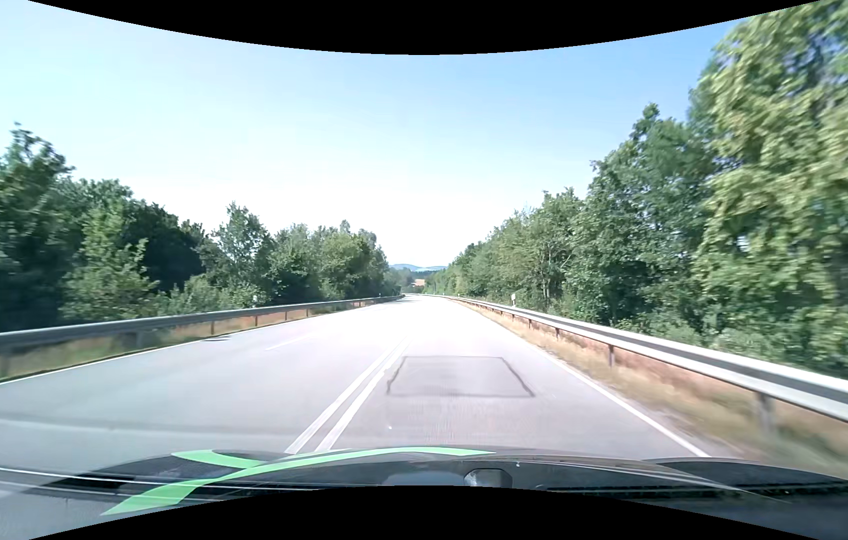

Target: Follow the waypoints while adhering to traffic rules and regulations

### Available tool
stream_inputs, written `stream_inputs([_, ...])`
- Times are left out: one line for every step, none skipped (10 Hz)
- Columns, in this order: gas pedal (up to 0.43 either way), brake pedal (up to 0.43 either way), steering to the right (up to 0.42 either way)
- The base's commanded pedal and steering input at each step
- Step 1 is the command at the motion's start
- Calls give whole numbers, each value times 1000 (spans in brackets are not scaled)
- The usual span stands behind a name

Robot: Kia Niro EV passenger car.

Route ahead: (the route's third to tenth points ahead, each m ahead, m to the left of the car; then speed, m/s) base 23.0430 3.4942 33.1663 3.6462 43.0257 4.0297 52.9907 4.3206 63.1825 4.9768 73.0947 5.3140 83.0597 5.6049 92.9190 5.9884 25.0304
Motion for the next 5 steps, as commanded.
stream_inputs([177,0,-2])
stream_inputs([177,0,-3])
stream_inputs([177,0,-4])
stream_inputs([177,0,-4])
stream_inputs([177,0,-5])
